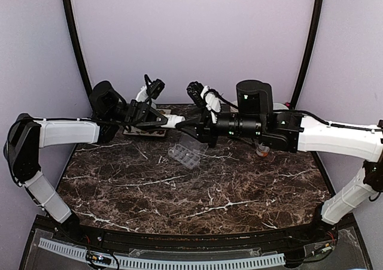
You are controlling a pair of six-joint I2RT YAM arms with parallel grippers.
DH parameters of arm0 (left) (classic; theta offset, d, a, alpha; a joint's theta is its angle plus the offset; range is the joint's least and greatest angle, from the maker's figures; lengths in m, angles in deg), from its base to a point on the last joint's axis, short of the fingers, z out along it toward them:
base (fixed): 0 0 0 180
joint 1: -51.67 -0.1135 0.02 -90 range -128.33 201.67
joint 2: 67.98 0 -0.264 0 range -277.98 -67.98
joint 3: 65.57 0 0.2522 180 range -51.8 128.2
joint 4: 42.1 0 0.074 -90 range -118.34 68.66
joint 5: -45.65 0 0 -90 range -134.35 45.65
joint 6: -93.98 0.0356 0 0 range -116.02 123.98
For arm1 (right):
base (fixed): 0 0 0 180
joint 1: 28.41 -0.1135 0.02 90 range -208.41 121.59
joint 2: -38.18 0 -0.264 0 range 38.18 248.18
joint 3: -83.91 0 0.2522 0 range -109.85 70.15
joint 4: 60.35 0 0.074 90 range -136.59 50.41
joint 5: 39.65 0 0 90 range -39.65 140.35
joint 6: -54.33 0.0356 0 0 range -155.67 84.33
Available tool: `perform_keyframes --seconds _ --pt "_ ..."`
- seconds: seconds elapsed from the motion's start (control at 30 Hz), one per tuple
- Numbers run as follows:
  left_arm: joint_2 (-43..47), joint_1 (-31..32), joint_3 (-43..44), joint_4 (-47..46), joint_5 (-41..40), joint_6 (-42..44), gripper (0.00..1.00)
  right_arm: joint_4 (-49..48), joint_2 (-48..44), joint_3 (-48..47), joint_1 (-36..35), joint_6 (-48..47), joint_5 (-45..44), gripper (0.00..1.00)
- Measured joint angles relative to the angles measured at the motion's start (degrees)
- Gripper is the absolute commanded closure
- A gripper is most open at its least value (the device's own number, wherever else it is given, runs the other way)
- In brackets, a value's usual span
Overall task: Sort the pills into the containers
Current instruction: Unscrew the lid of the pill bottle.
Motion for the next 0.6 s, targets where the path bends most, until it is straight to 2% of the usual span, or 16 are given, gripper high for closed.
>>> perform_keyframes --seconds 0.33,0.43,0.6 --pt "-7.9 -0.5 1.8 -22.7 2.9 -22.6 1.00 -6.7 -0.5 5.0 -3.5 -8.6 -11.1 0.99" --pt "-8.5 -0.7 2.1 -25.2 3.5 -26.2 1.00 -7.5 -0.3 5.3 -4.1 -9.6 -12.6 0.92" --pt "-8.5 -0.7 2.7 -27.1 3.7 -27.2 1.00 -8.5 -0.3 5.3 -4.5 -10.3 -13.4 0.75"
